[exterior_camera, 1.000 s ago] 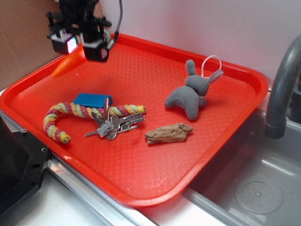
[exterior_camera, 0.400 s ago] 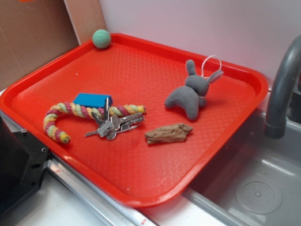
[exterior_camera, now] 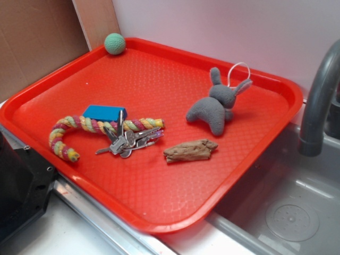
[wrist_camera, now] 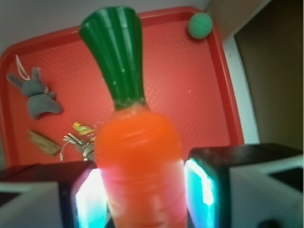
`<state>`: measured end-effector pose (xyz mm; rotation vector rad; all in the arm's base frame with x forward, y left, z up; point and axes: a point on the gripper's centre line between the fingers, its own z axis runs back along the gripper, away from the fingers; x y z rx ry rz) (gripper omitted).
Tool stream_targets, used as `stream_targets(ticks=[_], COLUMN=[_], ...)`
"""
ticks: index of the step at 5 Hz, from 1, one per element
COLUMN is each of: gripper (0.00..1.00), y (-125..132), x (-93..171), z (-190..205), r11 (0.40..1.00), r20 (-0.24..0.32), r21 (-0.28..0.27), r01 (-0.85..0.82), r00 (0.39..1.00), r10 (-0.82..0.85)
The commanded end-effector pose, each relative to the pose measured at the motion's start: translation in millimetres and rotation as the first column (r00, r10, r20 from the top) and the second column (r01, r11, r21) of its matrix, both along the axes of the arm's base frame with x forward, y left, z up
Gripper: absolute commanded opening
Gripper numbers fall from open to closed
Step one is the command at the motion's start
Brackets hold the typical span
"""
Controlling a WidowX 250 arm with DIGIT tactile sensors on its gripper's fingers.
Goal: Grab the carrot.
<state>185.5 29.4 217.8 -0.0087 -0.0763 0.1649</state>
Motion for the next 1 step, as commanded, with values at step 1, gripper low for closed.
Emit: stream_targets(ticks=[1], gripper=[0.0], y=[6.5], x=[17.6], z=[-6.8], r11=[0.996], r20=[0.006], r21=[0.066], r01=[0.058], r00=[0.998], r10=[-0.058])
